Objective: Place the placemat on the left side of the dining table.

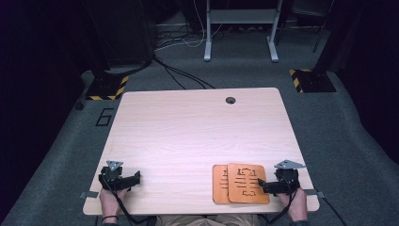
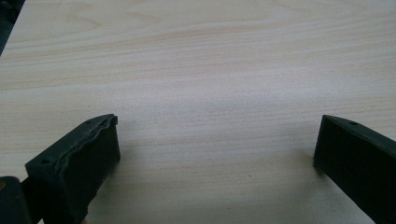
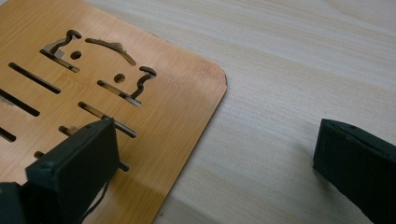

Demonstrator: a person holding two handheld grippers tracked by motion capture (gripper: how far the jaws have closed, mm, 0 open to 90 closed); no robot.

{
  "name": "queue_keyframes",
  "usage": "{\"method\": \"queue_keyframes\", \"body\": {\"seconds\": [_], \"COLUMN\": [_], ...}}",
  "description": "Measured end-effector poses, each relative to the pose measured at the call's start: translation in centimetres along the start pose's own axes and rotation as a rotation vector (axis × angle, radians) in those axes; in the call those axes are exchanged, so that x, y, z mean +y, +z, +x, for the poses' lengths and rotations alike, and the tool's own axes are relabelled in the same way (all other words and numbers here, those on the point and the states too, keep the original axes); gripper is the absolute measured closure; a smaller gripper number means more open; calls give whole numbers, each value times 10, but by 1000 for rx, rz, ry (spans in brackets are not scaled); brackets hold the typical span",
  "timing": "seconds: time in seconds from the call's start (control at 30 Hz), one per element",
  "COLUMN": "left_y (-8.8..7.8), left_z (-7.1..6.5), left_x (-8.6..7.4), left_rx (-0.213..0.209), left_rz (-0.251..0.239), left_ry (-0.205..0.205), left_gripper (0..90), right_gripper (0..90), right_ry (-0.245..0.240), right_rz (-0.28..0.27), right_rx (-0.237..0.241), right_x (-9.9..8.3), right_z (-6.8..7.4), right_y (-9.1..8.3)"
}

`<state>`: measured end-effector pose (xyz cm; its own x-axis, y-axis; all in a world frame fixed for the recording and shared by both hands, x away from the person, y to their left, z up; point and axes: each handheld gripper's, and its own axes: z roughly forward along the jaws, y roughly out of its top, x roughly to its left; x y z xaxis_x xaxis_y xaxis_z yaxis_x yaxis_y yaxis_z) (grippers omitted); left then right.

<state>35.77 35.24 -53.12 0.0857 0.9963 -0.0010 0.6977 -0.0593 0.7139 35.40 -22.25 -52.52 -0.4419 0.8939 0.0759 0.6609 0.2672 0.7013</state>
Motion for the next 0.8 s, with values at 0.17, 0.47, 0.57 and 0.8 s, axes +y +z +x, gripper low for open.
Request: {"method": "queue_keyframes", "body": {"seconds": [0.17,0.47,0.57,0.8], "left_y": [-2,-13,-16,-17], "left_z": [-11,-52,-65,-90], "left_x": [3,18,21,29], "left_rx": [-18,-80,-101,-151], "left_rz": [7,-8,-28,-42], "left_ry": [20,130,149,186], "left_gripper": [0,0,1,1], "right_gripper": [0,0,0,0], "right_ry": [3,9,9,9], "right_rz": [-2,-5,-6,-6], "right_rx": [1,0,0,-1], "right_x": [0,-1,-1,-1], "right_z": [0,1,1,1], "right_y": [0,0,0,0]}}
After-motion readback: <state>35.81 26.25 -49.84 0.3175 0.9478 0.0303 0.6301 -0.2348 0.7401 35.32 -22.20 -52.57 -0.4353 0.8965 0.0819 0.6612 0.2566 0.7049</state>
